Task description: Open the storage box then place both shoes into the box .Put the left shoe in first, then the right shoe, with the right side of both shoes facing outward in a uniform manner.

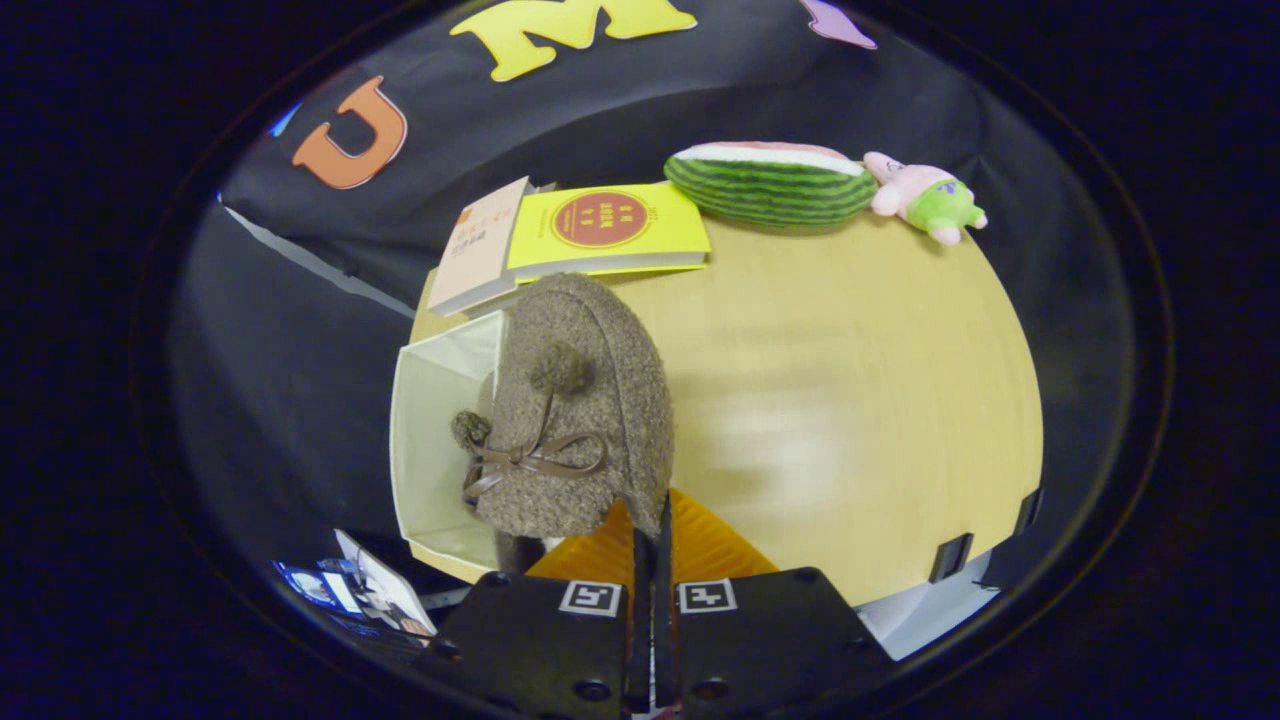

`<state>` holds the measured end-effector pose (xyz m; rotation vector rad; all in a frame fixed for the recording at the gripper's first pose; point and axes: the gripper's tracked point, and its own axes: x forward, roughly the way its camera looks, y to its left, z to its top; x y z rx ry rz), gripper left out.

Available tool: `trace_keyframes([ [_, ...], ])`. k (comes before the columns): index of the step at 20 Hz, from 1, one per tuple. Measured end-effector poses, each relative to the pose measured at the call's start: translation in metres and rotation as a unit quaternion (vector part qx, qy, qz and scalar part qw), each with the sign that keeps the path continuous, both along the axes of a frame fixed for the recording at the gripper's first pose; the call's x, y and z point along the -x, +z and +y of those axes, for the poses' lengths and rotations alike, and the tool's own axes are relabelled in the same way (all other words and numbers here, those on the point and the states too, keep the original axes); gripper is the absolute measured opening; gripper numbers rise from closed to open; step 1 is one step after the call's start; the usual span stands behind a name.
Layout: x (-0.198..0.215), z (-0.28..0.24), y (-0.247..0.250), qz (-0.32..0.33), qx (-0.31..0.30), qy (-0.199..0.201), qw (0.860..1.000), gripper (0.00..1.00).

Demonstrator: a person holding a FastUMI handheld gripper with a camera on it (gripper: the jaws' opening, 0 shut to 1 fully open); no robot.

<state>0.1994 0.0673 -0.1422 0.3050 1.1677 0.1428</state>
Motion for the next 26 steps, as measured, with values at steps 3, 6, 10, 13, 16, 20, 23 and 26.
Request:
trace_keyframes([
  [3,0.001,0.045,0.005,-0.005,-0.009,0.011,1.000,0.08],
  [6,-0.005,0.084,0.012,-0.026,-0.021,0.012,0.999,0.08],
  [10,-0.017,0.119,0.016,-0.055,-0.037,0.005,0.998,0.08],
  [13,-0.022,0.135,0.000,-0.057,-0.038,0.008,0.998,0.08],
  [16,-0.026,0.141,-0.015,-0.052,-0.035,0.005,0.998,0.08],
  [20,-0.035,0.128,-0.021,-0.087,0.001,-0.003,0.996,0.08],
  [23,-0.037,0.128,-0.013,-0.126,-0.004,0.006,0.992,0.14],
  [26,-0.037,0.123,0.004,-0.181,0.003,0.009,0.983,0.43],
])
